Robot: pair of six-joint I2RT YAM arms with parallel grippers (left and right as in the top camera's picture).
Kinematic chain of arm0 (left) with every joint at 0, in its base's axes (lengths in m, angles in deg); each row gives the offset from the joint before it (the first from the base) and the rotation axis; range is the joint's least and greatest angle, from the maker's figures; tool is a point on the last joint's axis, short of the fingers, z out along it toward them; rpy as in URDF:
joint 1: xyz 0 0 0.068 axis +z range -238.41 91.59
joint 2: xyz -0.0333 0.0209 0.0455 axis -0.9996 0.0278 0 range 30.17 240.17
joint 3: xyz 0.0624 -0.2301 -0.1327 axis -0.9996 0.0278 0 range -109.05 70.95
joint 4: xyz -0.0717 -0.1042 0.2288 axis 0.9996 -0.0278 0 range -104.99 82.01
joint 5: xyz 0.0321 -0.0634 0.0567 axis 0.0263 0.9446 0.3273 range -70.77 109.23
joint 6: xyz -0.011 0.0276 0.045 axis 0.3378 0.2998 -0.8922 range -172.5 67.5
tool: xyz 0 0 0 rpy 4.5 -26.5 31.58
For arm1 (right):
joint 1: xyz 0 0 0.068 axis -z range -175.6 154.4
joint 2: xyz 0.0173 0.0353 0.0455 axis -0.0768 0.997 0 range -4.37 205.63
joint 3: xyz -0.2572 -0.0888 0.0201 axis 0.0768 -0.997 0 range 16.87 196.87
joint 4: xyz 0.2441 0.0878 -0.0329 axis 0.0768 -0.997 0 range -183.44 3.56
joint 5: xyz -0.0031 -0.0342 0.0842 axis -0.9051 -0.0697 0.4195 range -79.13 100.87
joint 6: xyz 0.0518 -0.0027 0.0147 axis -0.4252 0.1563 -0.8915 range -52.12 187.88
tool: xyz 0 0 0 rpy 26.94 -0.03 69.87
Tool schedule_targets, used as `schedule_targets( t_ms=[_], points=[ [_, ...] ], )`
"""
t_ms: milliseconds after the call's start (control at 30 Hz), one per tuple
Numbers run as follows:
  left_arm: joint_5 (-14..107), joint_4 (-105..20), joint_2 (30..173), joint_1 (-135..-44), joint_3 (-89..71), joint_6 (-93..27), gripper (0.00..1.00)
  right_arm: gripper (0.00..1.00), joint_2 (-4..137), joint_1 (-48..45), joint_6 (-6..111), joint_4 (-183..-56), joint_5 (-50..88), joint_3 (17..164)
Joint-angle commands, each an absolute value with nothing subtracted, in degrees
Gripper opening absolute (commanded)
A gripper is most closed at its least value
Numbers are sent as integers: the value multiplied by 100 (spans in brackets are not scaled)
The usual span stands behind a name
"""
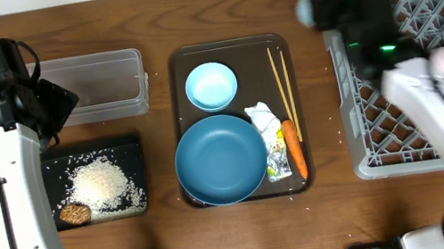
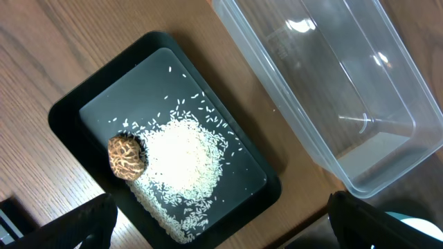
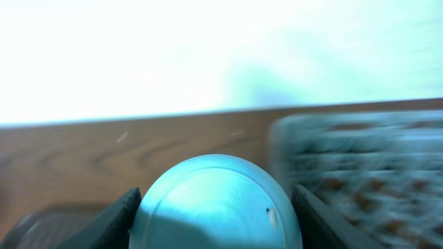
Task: Sort waste into correct bins and load items into the dishwasher rack
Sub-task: 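Carry the light-blue cup to the rack and set it down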
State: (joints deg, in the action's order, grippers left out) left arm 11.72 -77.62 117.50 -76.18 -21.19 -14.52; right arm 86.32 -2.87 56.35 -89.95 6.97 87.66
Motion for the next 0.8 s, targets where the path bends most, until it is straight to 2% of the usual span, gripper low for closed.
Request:
schedule_targets(
  t_ms=[0,233,400,600,633,700,767],
  points=[
    [1122,-7781,11664,-7605,-2191,-1360,98,52,8215,498,5595,-9174,450,8812],
    [1122,-7781,11664,-7605,-2191,-1360,98,55,8270,2360,5812,-9662,316,8812],
    [1122,-7781,11664,-7605,-2191,-1360,98,57,8621,3359,5812,-9795,565,8812],
    [1122,-7781,11664,-7605,-2191,-1360,98,67,9041,3768,5812,-9788,981,8812],
    [1122,-7781,11664,-7605,-2191,-1360,98,71,9105,3775,5814,-9771,978,8812],
    [1122,-7781,11664,-7605,-2191,-1360,98,86,9207,3777,5814,-9729,981,8812],
    [1122,-7781,11664,-7605,-2191,-1360,98,88,9231,3770,5812,-9740,985,8812]
  ],
)
